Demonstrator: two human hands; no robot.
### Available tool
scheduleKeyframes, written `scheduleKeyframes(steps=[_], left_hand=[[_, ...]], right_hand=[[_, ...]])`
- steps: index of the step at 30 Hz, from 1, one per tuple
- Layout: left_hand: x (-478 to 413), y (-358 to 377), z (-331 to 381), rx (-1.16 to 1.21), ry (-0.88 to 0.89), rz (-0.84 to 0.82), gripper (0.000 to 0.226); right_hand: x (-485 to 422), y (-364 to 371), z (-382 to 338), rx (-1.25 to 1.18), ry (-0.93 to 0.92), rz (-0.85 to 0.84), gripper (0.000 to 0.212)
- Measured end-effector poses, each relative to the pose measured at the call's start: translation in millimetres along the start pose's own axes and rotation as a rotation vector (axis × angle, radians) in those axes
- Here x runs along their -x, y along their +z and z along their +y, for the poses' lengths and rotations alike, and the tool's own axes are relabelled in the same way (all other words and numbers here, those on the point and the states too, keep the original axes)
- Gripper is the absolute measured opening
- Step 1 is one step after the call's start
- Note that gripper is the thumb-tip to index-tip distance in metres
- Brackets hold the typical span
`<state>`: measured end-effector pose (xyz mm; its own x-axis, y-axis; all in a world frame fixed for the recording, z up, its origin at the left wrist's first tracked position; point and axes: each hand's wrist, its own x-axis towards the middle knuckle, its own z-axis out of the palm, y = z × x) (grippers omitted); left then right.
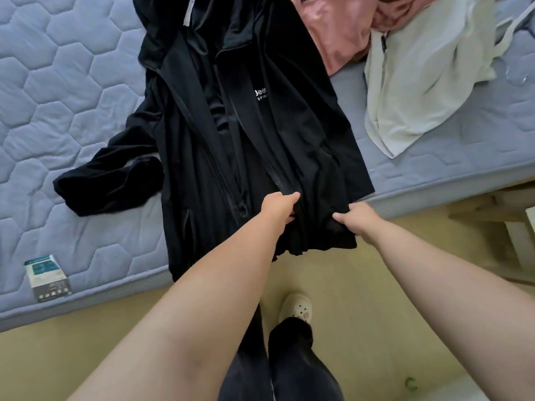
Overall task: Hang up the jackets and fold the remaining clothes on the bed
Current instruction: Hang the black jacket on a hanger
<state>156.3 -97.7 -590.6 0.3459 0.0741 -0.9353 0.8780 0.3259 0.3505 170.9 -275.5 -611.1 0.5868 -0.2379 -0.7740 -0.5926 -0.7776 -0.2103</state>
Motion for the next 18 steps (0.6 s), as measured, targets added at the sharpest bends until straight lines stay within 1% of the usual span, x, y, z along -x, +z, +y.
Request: scheduleKeyframes(steps=[2,3,4,5,7,8,10,12,13,15,16,18], left_hand=[[1.7,-8.0,-4.5,0.174,-0.070,-0.039,0.009],[3.0,-13.9,-7.2,0.219,-0.098,-0.037,0.011],[4.7,-19.3,-9.0,0.218,-0.125,-0.019,0.016],[5.2,-23.3,-12.5,0.196,-0.144,0.020,0.022],[6.7,-23.1,-21.5,0.108,-0.122,0.118,0.027],[9.4,-20.3,-24.7,0.118,-0.110,0.132,0.026],[11.3,-14.8,-32.2,0.219,-0.120,0.134,0.023],[13.2,-10.2,-38.9,0.232,-0.132,0.124,0.023],[12.8,-9.3,-42.3,0.158,-0.117,0.148,0.020],[12.2,-9.1,-48.2,-0.103,-0.033,0.251,0.018],[11.3,-9.9,-51.2,-0.157,-0.010,0.286,0.020],[14.1,-15.2,-48.3,-0.184,0.021,0.351,0.029]], right_hand=[[-0.9,-12.7,7.0,-0.141,0.052,0.159,0.032],[-1.1,-21.6,12.4,-0.185,0.080,0.255,0.026],[0.7,-29.6,15.9,-0.201,0.116,0.299,0.028],[-0.5,-34.4,19.9,-0.174,0.150,0.278,0.032],[-0.4,-35.1,23.3,-0.103,0.180,0.119,0.040],[1.4,-32.1,24.6,-0.095,0.168,0.043,0.039],[7.7,-26.9,28.1,-0.213,0.101,-0.084,0.023],[12.8,-22.5,38.5,-0.243,0.049,-0.112,0.037],[19.0,-21.6,40.9,-0.204,0.012,-0.088,0.040],[26.8,-21.6,41.6,-0.053,-0.069,-0.080,0.030],[29.7,-21.3,41.4,-0.021,-0.104,-0.134,0.026],[33.7,-20.8,39.3,0.001,-0.134,-0.256,0.022]])
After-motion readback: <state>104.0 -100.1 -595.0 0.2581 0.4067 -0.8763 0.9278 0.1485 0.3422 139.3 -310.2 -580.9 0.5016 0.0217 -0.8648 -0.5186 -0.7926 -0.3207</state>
